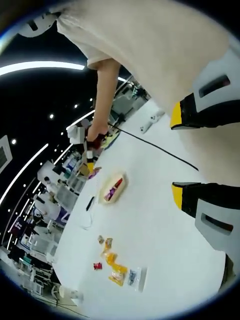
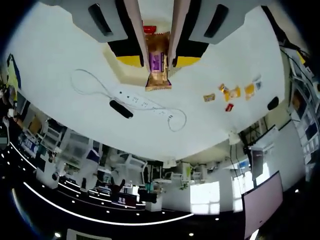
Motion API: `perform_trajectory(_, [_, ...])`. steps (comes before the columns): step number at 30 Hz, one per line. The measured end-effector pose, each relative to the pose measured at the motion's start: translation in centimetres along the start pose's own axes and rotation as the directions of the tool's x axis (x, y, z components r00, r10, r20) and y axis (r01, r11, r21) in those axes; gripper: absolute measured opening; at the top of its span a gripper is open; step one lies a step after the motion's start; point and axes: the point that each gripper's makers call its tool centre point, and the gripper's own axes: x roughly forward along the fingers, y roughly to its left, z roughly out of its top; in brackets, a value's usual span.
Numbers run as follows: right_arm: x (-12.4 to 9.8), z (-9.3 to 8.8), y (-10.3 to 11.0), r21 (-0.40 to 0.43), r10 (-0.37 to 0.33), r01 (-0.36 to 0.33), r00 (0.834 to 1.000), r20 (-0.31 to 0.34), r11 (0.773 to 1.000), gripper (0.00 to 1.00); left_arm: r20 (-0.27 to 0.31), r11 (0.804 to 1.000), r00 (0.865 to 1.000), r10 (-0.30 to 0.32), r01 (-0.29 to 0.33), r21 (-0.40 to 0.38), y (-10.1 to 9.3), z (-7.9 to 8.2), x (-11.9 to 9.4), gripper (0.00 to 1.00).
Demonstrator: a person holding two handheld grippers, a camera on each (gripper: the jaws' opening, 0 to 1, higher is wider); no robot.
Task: Place the target food into the container with the food tongs after gripping and lifting it, then release it inside without dropping or visibly crushing the food.
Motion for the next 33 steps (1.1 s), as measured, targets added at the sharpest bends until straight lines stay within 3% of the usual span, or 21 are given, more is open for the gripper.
perform_trajectory(9, [0.0,-0.5,-1.4,0.003,-0.013,0.013,1.000,-0.009,1.000,0.22,0.004,1.000,1.000,0.001,-0.001,-0.004,-0.1,-0.1,0.1,0.41])
perform_trajectory(33, [-0.5,0.1,-2.5,0.003,-0.038,0.038,0.999,0.000,0.999,0.22,0.000,1.000,1.000,-0.001,0.001,-0.002,-0.2,-0.1,0.0,0.41])
